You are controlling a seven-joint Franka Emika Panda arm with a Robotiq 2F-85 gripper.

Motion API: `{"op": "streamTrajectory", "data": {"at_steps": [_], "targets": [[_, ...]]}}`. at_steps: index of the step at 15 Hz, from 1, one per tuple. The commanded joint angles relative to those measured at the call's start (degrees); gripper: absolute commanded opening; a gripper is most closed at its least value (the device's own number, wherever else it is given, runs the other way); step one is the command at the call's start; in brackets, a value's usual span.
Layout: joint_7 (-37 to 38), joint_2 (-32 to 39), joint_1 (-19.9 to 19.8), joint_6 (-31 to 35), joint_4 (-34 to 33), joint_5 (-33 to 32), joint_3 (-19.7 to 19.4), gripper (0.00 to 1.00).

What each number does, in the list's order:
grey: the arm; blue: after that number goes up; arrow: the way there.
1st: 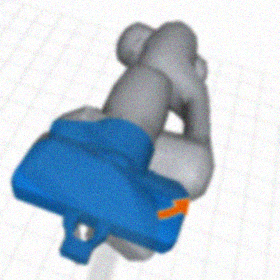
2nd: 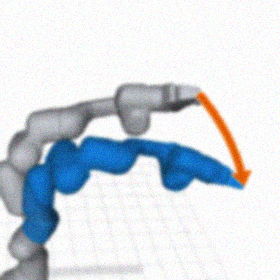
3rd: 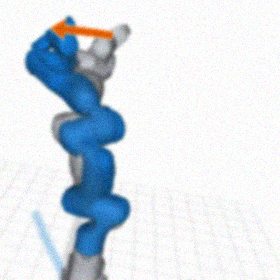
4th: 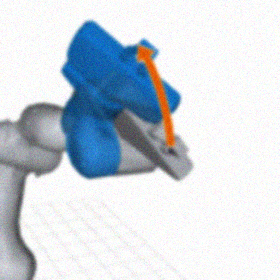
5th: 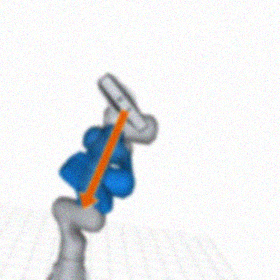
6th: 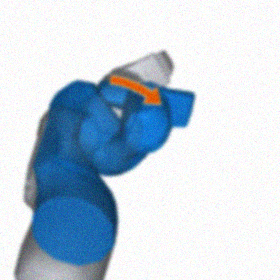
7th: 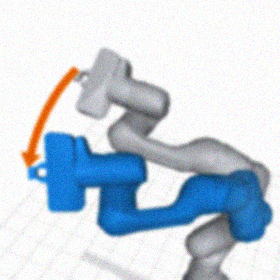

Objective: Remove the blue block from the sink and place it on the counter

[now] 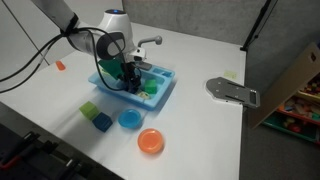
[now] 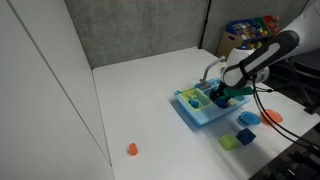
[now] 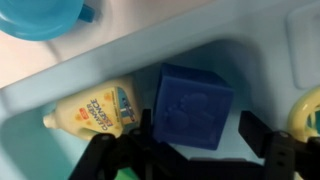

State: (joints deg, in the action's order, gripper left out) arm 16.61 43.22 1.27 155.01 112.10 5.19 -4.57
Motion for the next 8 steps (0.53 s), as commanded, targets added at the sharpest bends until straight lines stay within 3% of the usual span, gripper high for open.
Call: {"op": "streamTrajectory", "data": {"at_steps": [1, 4, 8], "targets": [[0.7, 0.1, 0.7, 0.0, -1.3, 0.8, -0.4, 0.56], [0.7, -1.9, 1.0, -0.4, -0.2, 0.7, -0.6, 0.34], [0.4, -7.0, 1.3, -1.3, 2.6, 0.2, -1.0, 0.32]]}}
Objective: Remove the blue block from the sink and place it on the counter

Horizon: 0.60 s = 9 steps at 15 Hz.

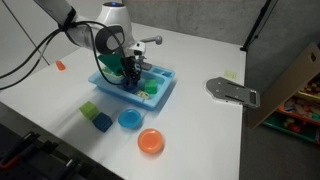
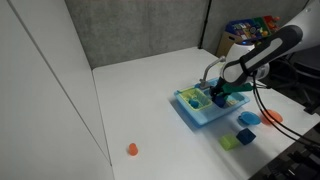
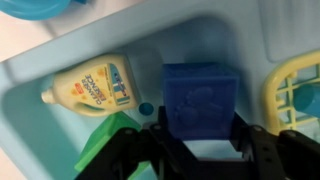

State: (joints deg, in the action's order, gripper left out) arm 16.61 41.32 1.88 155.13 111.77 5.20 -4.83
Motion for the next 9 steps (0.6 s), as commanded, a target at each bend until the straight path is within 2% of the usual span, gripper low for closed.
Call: {"op": "streamTrajectory", "data": {"at_steps": [1, 9], "targets": [[0.2, -6.4, 0.7, -1.8, 3.5, 0.2, -0.7, 0.32], [-2.7, -18.1, -0.2, -5.9, 13.2, -0.4, 0.5, 0.32]]}}
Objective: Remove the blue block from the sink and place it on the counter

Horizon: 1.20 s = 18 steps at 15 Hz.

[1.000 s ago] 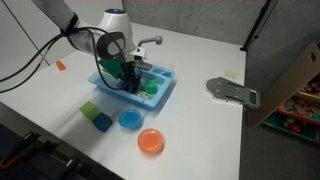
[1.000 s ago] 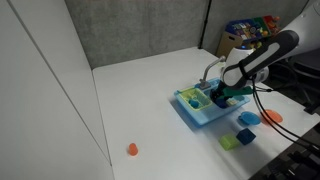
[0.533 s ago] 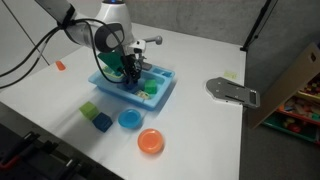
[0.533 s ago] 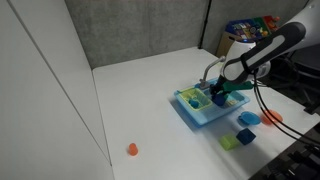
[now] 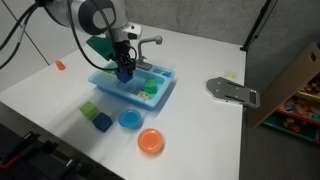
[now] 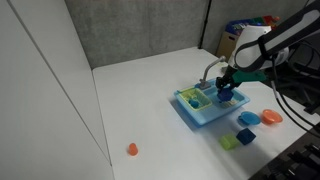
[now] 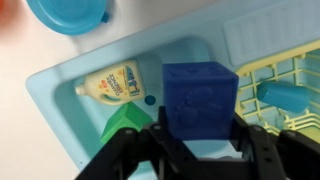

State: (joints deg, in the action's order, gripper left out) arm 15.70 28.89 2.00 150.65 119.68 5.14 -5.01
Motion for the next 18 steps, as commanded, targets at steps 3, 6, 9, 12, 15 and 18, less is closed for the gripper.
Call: {"op": "streamTrajectory", "data": {"at_steps": [3, 6, 9, 12, 15, 18], "targets": [[-2.8, -8.0, -0.1, -1.1, 8.6, 0.0, 2.0, 0.32], [-2.8, -8.0, 0.6, -0.2, 9.8, -0.1, 3.2, 0.32], [-1.6, -6.6, 2.4, 1.1, 9.2, -1.3, 3.6, 0.32], [-0.4, -5.2, 4.7, 2.1, 8.1, -3.3, 3.2, 0.32], [0.7, -3.5, 6.6, 3.4, 7.4, -5.7, 2.3, 0.32], [1.1, -1.7, 7.5, 4.2, 6.5, -7.1, 1.5, 0.32]]}}
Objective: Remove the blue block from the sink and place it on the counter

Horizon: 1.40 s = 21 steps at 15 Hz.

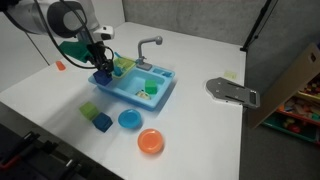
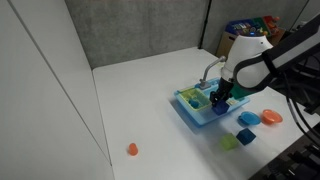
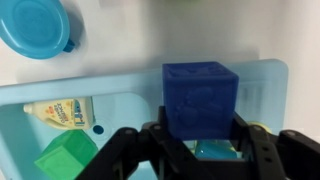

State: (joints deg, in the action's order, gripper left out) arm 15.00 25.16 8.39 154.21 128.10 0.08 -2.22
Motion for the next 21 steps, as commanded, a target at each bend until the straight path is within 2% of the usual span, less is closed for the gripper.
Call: {"op": "streamTrajectory", "data": {"at_steps": [1, 4, 5, 6, 8, 9, 21], "targets": [[1.9, 2.6, 1.3, 0.8, -2.3, -2.3, -1.6, 0.32], [2.0, 3.8, 1.8, 0.8, -3.5, -2.6, -2.2, 0.32], [1.8, 3.9, 1.8, 0.5, -3.7, -2.5, -2.2, 0.82], [1.6, 3.8, 1.7, 0.1, -3.9, -2.2, -2.1, 0.83], [1.3, 2.5, 1.5, -1.8, -3.5, -2.2, -2.1, 0.98], [0.9, 1.6, 1.2, -3.5, -3.4, -1.8, -1.8, 1.00], [0.2, -11.9, -2.8, -28.3, -4.5, -0.7, -0.6, 1.00]]}}
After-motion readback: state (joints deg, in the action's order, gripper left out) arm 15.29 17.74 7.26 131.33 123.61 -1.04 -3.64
